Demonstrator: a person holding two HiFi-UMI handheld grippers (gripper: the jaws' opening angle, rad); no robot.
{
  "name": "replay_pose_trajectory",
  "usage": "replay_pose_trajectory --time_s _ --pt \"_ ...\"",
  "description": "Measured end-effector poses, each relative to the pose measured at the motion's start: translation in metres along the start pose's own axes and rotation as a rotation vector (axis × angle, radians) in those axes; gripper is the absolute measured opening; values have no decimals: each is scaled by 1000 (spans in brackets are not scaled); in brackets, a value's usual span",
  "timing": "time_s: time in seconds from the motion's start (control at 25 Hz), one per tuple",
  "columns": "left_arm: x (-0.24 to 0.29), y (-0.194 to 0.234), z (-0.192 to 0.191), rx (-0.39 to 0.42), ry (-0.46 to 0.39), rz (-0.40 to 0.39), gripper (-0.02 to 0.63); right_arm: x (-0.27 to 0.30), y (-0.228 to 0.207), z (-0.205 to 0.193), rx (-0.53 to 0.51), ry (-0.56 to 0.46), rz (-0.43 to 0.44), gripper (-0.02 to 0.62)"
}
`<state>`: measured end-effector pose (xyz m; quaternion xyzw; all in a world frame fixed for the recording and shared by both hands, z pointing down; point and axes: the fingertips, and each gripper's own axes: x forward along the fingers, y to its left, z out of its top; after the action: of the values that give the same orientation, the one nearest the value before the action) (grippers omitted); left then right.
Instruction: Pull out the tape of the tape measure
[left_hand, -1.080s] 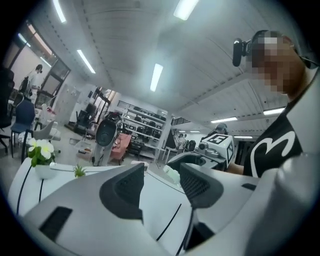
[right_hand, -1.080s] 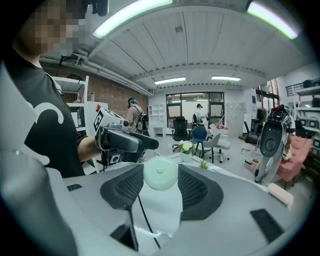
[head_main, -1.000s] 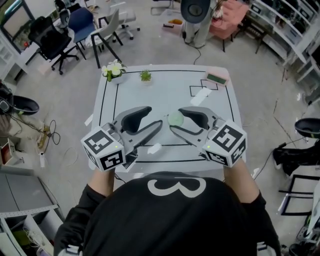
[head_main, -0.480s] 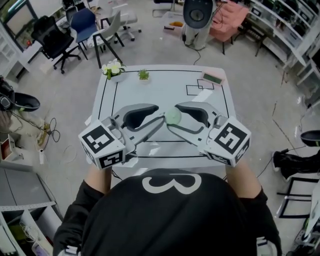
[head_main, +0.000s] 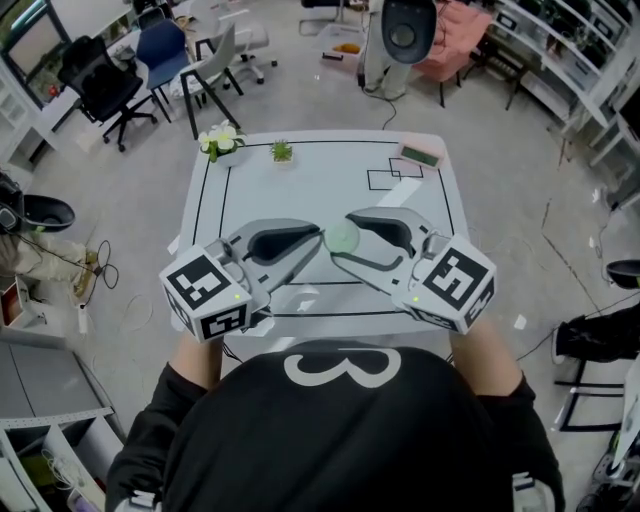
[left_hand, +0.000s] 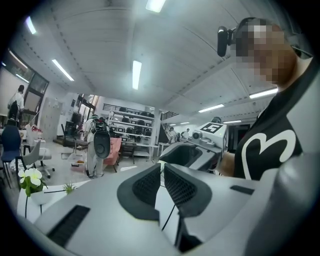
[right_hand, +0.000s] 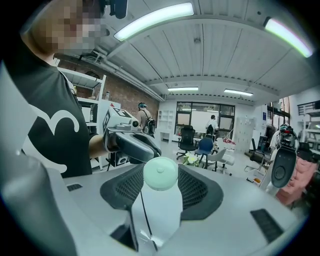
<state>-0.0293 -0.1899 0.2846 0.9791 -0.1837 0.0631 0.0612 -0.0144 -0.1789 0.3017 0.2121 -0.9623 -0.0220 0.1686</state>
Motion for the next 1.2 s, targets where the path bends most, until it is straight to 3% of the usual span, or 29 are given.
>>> replay_pose_trajectory --time_s 0.52,0.84,1.2 --pt "2 21 -19 62 47 36 9 16 -14 -15 27 50 -29 224" --pt "-16 52 -30 -73 20 96 8 13 -32 -34 50 104 -100 224" --pt "-33 63 -41 -96 23 140 8 15 -37 -45 45 149 -146 224"
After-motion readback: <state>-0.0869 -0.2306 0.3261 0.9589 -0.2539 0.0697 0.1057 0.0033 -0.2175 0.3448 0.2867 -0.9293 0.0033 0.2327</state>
